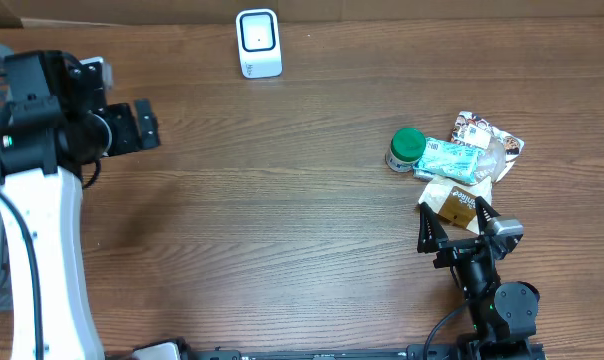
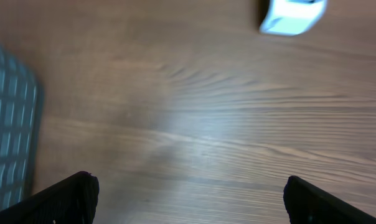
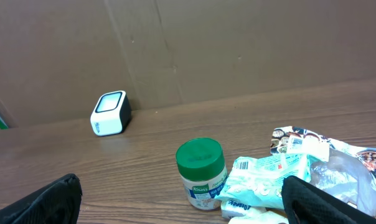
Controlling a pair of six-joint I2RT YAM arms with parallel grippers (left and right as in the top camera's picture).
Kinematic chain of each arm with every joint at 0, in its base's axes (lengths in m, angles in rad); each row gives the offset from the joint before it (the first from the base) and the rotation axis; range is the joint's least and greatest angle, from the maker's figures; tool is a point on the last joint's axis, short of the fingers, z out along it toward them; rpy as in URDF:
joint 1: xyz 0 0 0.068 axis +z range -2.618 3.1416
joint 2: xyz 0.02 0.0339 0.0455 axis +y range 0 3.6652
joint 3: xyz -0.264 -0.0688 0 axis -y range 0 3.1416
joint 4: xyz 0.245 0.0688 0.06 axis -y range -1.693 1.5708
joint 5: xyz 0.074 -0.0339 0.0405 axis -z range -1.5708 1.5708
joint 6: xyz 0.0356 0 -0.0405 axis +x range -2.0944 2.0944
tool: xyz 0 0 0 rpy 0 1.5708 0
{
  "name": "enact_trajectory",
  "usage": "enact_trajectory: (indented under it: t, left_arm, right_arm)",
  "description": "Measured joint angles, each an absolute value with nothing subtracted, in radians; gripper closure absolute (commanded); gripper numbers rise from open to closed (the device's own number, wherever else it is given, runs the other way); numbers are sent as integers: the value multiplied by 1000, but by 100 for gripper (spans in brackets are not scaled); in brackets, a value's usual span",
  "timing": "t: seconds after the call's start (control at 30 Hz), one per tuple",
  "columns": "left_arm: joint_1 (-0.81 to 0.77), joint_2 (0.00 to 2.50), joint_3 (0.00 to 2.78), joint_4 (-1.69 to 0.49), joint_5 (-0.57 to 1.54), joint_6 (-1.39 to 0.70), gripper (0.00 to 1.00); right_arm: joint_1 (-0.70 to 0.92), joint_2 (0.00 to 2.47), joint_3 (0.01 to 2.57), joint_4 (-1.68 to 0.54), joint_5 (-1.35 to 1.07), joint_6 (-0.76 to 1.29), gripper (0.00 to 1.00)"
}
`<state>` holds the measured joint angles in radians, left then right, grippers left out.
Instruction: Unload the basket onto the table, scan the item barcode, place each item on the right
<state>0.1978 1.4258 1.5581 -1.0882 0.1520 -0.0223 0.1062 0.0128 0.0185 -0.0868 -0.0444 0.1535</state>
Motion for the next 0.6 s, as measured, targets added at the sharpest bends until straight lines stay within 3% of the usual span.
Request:
enact_trajectory:
  t: [0.43,0.6]
  left_arm:
    - [80,1225,1539,-1151,125,-19,1]
    - [80,1118,1394,-938,126,-19,0]
  right_arm:
    - [106,13,19,-87,-45,153,0]
    - [106,13,19,-87,-44,153,0]
